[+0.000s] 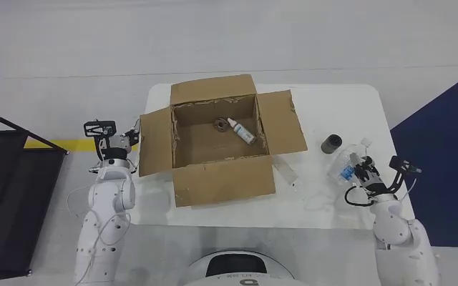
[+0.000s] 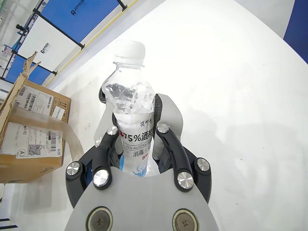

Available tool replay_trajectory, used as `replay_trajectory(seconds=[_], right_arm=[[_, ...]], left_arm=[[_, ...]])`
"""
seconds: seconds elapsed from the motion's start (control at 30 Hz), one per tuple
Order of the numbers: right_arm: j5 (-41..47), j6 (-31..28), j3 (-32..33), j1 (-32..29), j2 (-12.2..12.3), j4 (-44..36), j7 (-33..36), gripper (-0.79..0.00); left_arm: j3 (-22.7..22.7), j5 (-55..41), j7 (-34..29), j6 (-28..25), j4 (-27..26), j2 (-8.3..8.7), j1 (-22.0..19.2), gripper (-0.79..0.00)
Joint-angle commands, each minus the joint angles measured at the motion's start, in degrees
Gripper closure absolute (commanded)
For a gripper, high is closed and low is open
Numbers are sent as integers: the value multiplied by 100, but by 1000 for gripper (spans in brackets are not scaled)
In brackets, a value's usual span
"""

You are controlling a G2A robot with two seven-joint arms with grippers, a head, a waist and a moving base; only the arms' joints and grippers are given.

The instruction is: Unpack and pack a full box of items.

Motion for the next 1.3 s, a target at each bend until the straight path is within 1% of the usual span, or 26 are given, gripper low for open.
replay_trajectory(seconds=[0.0, 0.07, 0.13, 0.2, 0.37, 0.43, 0.5, 0.6, 0.8, 0.93, 1.07, 1.27], right_arm=[[6, 77, 20, -19, -3, -49, -37, -785], [11, 164, 49, -105, -12, -203, -138, -785], [-26, 113, 53, -197, -13, -371, -154, -785], [-190, 218, 49, -308, -18, -633, -209, -785], [-796, 255, -59, -771, -52, -1762, -683, -785], [-1114, 52, -225, -862, -51, -2248, -723, -785], [-1358, -299, -317, -781, -26, -2468, -577, -785], [-1734, -801, -725, -414, 15, -2777, -130, -785], [-2257, -1275, -1765, 665, 48, -2970, 718, -785], [-2366, -1392, -2624, 1643, 25, -2648, 1418, -785], [-2131, -1332, -3403, 2627, -54, -2062, 1803, -785], [-2095, -1333, -3452, 2688, -61, -2025, 1798, -785]], left_arm=[[0, 0, 0, 0, 0, 0, 0, -785], [0, 0, 0, 0, 0, 0, 0, -785], [0, 0, 0, 0, 0, 0, 0, -785], [0, 0, 0, 0, 0, 0, 0, -785], [0, 0, 0, 0, 0, 0, 0, -785], [0, 0, 0, 0, 0, 0, 0, -785], [0, 0, 0, 0, 0, 0, 0, -785], [0, 0, 0, 0, 0, 0, 0, -785], [0, 0, 0, 0, 0, 0, 0, -785], [0, 0, 0, 0, 0, 0, 0, -785], [0, 0, 0, 0, 0, 0, 0, -785], [0, 0, 0, 0, 0, 0, 0, -785]])
